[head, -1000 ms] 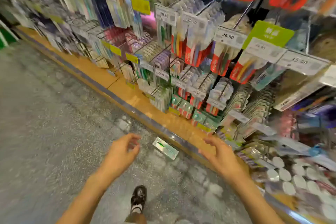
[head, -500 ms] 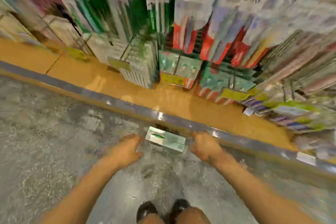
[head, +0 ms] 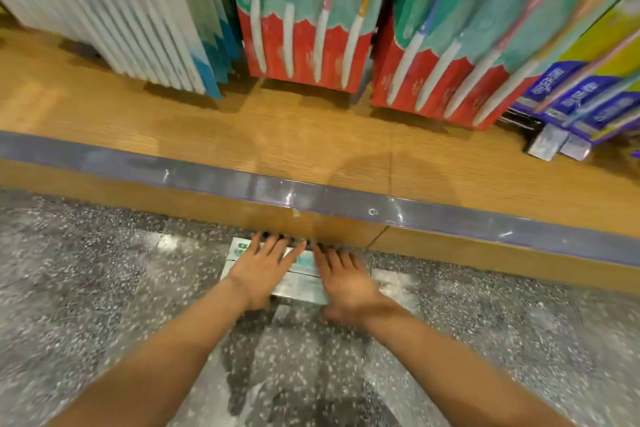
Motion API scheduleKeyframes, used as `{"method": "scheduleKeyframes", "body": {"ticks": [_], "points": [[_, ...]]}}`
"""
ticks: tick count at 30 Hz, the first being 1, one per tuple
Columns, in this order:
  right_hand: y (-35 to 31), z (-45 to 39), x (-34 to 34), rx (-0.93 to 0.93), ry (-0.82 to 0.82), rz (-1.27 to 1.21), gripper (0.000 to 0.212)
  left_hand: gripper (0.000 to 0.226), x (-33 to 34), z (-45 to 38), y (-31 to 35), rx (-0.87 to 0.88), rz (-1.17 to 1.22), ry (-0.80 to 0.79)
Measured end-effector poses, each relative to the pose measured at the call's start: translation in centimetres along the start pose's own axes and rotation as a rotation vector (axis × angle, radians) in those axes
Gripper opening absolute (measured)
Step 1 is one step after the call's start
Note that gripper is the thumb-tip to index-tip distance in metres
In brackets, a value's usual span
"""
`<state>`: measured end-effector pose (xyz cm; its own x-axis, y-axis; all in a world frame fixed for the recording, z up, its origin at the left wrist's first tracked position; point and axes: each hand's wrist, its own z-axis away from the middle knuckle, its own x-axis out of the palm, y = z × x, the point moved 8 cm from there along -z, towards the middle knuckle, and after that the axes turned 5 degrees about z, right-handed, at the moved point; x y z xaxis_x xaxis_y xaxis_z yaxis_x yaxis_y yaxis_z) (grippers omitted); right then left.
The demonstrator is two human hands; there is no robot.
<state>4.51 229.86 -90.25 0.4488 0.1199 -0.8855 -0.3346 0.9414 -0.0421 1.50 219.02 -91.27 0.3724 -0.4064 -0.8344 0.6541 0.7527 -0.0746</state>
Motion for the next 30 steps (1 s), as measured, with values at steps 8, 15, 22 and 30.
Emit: {"method": "scheduleKeyframes", "body": {"ticks": [8,15,22,30], "points": [[-0.6,3.0,-5.0,0.003,0.136,0.034,0.095,0.103,-5.9,4.5,0.3,-0.01,0.07,0.137],[0.9,19.2,-30.1,-0.073,0.329,0.034,0.095,0.109,-30.6,21.2,0.1,-0.055,0.083,0.305],[5.9,44.5,-62.1,0.076,0.536,0.071,0.095,0.119,-65.5,42.0,5.5,0.126,0.072,0.613],[14.5,76.3,-79.2,0.434,0.941,0.185,0.092,0.106,-93.1,56.3,23.1,0.449,-0.041,0.956]]}}
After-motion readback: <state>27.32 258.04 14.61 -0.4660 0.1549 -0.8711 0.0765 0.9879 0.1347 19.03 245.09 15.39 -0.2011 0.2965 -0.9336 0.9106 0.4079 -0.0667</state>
